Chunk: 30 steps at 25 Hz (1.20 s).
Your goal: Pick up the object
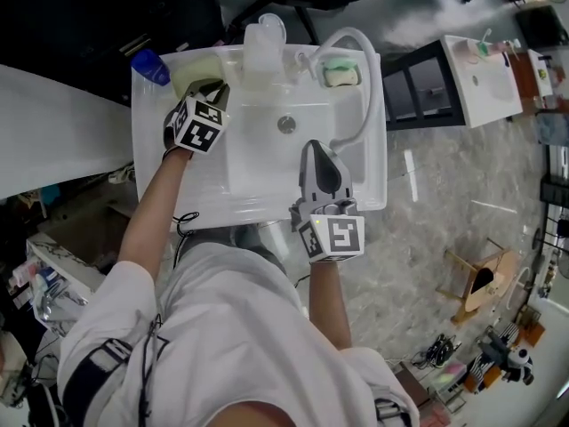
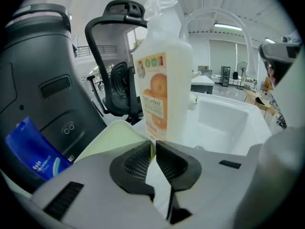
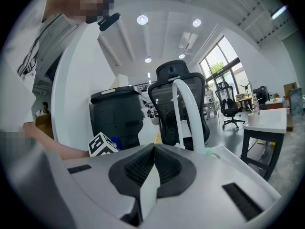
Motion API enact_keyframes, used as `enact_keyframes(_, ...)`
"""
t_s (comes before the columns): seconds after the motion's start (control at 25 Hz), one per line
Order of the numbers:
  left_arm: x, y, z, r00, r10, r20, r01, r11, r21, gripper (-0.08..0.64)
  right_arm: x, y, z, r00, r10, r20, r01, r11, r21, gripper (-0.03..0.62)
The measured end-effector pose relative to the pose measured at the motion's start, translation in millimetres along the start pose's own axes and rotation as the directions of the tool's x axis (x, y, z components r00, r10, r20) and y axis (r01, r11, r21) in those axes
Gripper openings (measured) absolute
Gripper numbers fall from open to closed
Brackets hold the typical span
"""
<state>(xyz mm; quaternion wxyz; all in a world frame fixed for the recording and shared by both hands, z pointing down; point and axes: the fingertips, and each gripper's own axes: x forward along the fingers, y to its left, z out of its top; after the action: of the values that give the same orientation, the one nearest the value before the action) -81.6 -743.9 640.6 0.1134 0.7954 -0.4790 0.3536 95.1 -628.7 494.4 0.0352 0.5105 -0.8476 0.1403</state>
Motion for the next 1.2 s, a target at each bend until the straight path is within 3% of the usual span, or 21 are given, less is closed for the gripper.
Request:
enact_keyframes(0.48,-109,-28,45,0.979,0.072,0.188,-0.073,0.997,-0.006,0.048,-46,11,25,0.996,0.043,0.080,-0.042,0.999,-0.016,0.006)
enact_keyframes(0.84,-210,-41,67,0.927,0.179,0.330,-0.165,0.984,-0.069,0.048,-83,16,44,0.988,0.061,0.143,-0.058,0.998,-0.025,0.006)
enact_keyframes(1.2,-290,-54,68,0.873,0.269,0.408,-0.244,0.963,-0.114,0.046,-116,26,59,0.979,0.091,0.182,-0.085,0.995,-0.044,0.006)
